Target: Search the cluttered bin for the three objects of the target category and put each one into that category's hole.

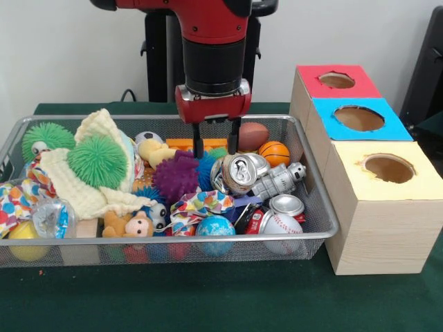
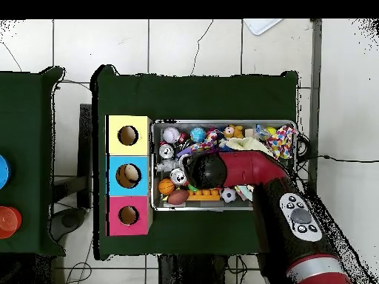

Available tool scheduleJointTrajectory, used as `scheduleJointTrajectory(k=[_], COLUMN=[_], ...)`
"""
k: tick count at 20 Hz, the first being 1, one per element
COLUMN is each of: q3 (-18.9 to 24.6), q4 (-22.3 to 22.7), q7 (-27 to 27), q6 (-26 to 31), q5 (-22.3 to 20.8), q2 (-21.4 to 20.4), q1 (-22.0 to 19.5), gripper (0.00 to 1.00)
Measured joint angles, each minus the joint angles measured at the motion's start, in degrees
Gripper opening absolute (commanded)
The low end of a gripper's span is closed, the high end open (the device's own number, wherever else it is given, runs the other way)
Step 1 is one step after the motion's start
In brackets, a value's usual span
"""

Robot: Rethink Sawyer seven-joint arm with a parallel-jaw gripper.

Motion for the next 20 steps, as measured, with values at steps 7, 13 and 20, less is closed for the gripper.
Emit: scheduleJointTrajectory(k=[7,13,20], q3=[2.6,5.2,8.3], q4=[-0.2,-0.3,-2.0], q7=[0.0,-0.3,-0.8], q6=[3.8,8.4,13.7], q5=[0.0,0.0,0.0], q2=[-1.4,-3.1,-5.1], q1=[-1.3,-3.2,-6.3], gripper=[1.0,1.0,1.0])
